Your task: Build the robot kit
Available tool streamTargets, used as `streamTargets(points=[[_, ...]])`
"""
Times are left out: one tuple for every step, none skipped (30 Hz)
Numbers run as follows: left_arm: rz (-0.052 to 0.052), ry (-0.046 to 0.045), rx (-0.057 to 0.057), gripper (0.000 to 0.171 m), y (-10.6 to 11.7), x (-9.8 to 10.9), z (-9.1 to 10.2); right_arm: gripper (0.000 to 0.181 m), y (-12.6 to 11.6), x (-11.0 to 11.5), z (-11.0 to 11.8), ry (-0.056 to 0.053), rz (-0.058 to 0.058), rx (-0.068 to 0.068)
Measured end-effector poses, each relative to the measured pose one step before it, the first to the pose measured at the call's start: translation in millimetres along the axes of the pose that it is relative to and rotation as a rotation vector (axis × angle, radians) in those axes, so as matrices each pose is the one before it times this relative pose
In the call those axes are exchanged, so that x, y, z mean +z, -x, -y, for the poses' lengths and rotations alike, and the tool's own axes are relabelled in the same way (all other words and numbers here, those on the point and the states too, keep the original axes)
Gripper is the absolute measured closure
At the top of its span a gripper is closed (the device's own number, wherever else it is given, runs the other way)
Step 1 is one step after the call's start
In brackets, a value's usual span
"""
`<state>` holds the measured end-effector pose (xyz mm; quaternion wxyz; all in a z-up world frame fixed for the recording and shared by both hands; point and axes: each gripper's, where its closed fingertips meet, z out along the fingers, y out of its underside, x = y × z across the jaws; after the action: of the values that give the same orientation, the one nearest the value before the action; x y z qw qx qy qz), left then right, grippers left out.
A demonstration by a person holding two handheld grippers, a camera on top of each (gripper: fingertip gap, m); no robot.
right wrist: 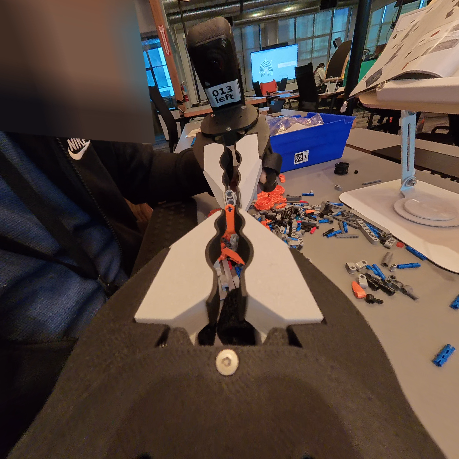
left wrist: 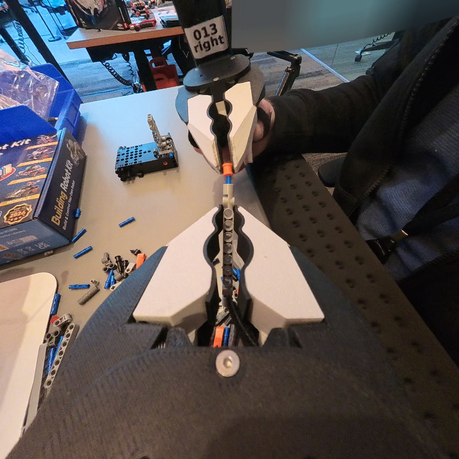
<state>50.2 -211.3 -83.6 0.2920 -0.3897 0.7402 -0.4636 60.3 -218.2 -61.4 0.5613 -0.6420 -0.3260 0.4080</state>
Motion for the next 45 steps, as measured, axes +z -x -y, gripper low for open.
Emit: streamTargets(points=[[-0.0022, -0.00037, 0.0012, 0.166, -0.55, 0.24, -0.26, 0.176, 0.52, 0.13, -0.24, 0.0018, 0.001, -0.003], [-0.0051, 0.00041, -0.0006, 0.166, -0.7, -0.28, -0.17, 0.176, 0.53, 0.43, -0.91, 0.0048, 0.0013, -0.0017], [0.004, 0.00178, 0.0032, 0.166, 0.87, -0.46, -0.51, 0.176, -0.61, 0.5, -1.21, 0.0095, -0.0104, -0.0115], [0.0019, -0.00057, 0.0001, 0.166, 0.62, -0.11, -0.45, 0.176, -1.14, 0.12, -1.46, 0.0136, -0.0135, -0.0148], [-0.0067, -0.01434, -0.0107, 0.166, -0.29, -0.24, 1.81, 0.176, 0.09, 0.0, -0.54, 0.0039, -0.0019, -0.0085], [-0.0088, -0.01151, -0.0102, 0.166, -0.72, -0.11, 1.49, 0.176, 0.11, 0.27, -0.26, 0.002, -0.0027, -0.0061], [-0.0044, -0.00055, -0.0052, 0.166, 0.02, -0.17, -0.17, 0.176, -0.1, 0.58, -0.62, 0.0095, -0.0114, -0.0194], [-0.0011, 0.00413, 0.0048, 0.166, -0.07, -0.11, -0.6, 0.176, 0.03, 0.49, -0.58, 0.0088, -0.0068, -0.0123], [0.0048, 0.00322, 0.0024, 0.166, 0.44, -0.22, 0.23, 0.176, -0.21, -0.1, 0.47, -0.0022, -0.0022, -0.0018], [0.0045, 0.00846, 0.0047, 0.166, 0.19, 0.06, -0.21, 0.176, -0.18, 0.08, -0.52, 0.0052, -0.0023, -0.0037], [0.0134, 0.0248, 0.0186, 0.166, 0.83, 0.17, -2.75, 0.176, -0.83, 0.62, -2.55, 0.0218, -0.0137, -0.0177], [0.0087, 0.02191, 0.0158, 0.167, 0.44, -0.09, -2.29, 0.176, 0.1, 0.8, -1.53, 0.0148, -0.0082, -0.015], [-0.0026, 0.00663, -0.0021, 0.166, -0.49, -0.61, 0.01, 0.176, 0.41, 0.2, 0.33, 0.0021, -0.0007, -0.0051], [0.0046, 0.00948, 0.0017, 0.166, 0.26, -0.18, -0.47, 0.176, -0.47, 0.17, -0.43, 0.008, -0.0065, -0.0077], [0.0128, 0.027, 0.0156, 0.166, 0.75, 0.43, -2.96, 0.177, -0.94, 0.72, -2.89, 0.0248, -0.0105, -0.0145], [0.0145, 0.03533, 0.0201, 0.166, 0.57, 0.54, -3.82, 0.177, -0.81, 1.19, -3.64, 0.0274, -0.0132, -0.0176], [0.0121, 0.02657, 0.0178, 0.166, 0.31, 0.17, -2.47, 0.177, 0.07, 1.1, -2.23, 0.0184, -0.0083, -0.0126], [0.0085, 0.02019, 0.0119, 0.166, 0.16, -0.04, -1.8, 0.177, -0.49, 1.07, -2.13, 0.0188, -0.0086, -0.0089], [0.0153, 0.03261, 0.0168, 0.166, 0.92, 0.99, -3.85, 0.177, -1.47, 1.87, -4.61, 0.034, -0.0149, -0.0156], [0.0152, 0.03714, 0.0237, 0.166, 0.49, 1.59, -5.13, 0.177, -0.4, 2.28, -4.7, 0.0348, -0.0098, -0.0155], [0.0035, 0.02281, 0.0107, 0.166, -0.69, 1.0, -3.19, 0.177, 0.42, 1.63, -3.13, 0.0238, -0.0049, -0.0157], [0.0064, 0.02157, 0.0101, 0.167, -0.14, 0.95, -2.71, 0.177, -0.24, 1.78, -3.33, 0.0243, -0.0096, -0.0142], [0.0102, 0.02975, 0.0158, 0.167, 0.0, 1.51, -3.71, 0.177, -0.24, 2.07, -3.93, 0.0293, -0.0105, -0.0175], [0.0043, 0.02181, 0.01, 0.167, -0.51, 1.35, -2.84, 0.177, 0.1, 1.75, -2.92, 0.0197, -0.0064, -0.0142], [0.0048, 0.01349, 0.0073, 0.167, -0.21, 0.95, -1.84, 0.177, -0.02, 1.44, -2.31, 0.0166, -0.0076, -0.0126], [0.0076, 0.01279, 0.0043, 0.167, 0.47, 1.06, -1.71, 0.177, -0.55, 1.08, -1.97, 0.0171, -0.0097, -0.0104], [0.0062, 0.01169, 0.0034, 0.167, 0.28, 1.13, -1.41, 0.177, -0.45, 1.09, -2.03, 0.0149, -0.0035, -0.0035], [0.0088, 0.00968, 0.0076, 0.167, 0.37, 1.12, -1.14, 0.177, -0.83, 0.66, -1.39, 0.0079, -0.0034, 0.0008], [0.0087, 0.00688, 0.009, 0.167, 0.29, 0.57, -0.51, 0.177, -0.16, 0.52, -1.16, 0.0075, -0.0017, -0.0022], [0.0044, 0.00427, 0.0098, 0.167, -0.33, 0.18, -0.06, 0.177, 0.47, 0.28, -0.52, 0.0035, 0.0026, -0.0021], [-0.0043, -0.00087, -0.0001, 0.167, -0.72, -0.18, 0.39, 0.177, 0.54, -0.28, 0.14, -0.0031, 0.0078, 0.003], [-0.0018, -0.00126, 0.003, 0.167, -0.4, -0.12, 0.44, 0.177, 0.37, -0.11, -0.1, 0.0012, 0.0069, 0.0022], [0.0032, 0.00386, 0.0049, 0.167, 0.05, 0.41, -0.37, 0.177, -0.33, 0.24, -0.5, 0.0065, 0.0014, -0.0031], [0.0031, 0.00829, 0.006, 0.167, -0.04, 0.48, -0.97, 0.177, -0.07, 0.71, -0.91, 0.0088, 0.0021, -0.0032], [0.0054, 0.01386, 0.0116, 0.167, -0.15, 0.65, -1.29, 0.177, 0.57, 1.35, -1.31, 0.0119, 0.0029, -0.0059], [0.0044, 0.01445, 0.0113, 0.167, -0.56, 0.95, -1.59, 0.177, 0.8, 1.29, -1.19, 0.0126, 0.0022, -0.0066], [0.0045, 0.01156, 0.01, 0.167, -0.43, 0.83, -1.13, 0.177, 0.01, 1.21, -1.29, 0.0103, 0.0016, -0.0028], [0.0056, 0.00858, 0.009, 0.167, -0.08, 0.57, -0.72, 0.177, 0.09, 1.06, -1.34, 0.0084, 0.0028, -0.0005], [0.003, 0.00234, 0.0085, 0.168, -0.37, -0.07, 0.18, 0.177, 0.33, 1.09, -0.82, 0.0081, 0.0, -0.0064], [0.0011, -0.00832, 0.0054, 0.167, -0.19, -0.83, 1.48, 0.177, 0.19, 0.44, -0.35, 0.0031, 0.0019, -0.004], [-0.0052, -0.01594, -0.0048, 0.167, -0.49, -0.8, 2.32, 0.177, 0.21, 0.01, -0.26, -0.0009, 0.0079, 0.0026], [-0.0122, -0.04284, -0.0134, 0.167, -1.23, -1.64, 6.63, 0.177, 0.8, 0.97, -0.02, -0.0044, 0.0115, 0.0027], [-0.024, -0.06892, -0.0223, 0.167, -2.91, -3.22, 12.08, 0.177, 3.23, 1.58, 2.48, -0.0152, 0.0216, 0.002], [0.004, 0.00241, 0.0103, 0.166, -0.29, -1.07, 1.34, 0.177, 0.19, 0.02, 1.6, -0.008, 0.0016, 0.0014], [0.0154, 0.00858, 0.0085, 0.166, 1.52, -1.26, 0.3, 0.177, -0.67, -1.58, 2.15, -0.0212, 0.0033, 0.0135]])
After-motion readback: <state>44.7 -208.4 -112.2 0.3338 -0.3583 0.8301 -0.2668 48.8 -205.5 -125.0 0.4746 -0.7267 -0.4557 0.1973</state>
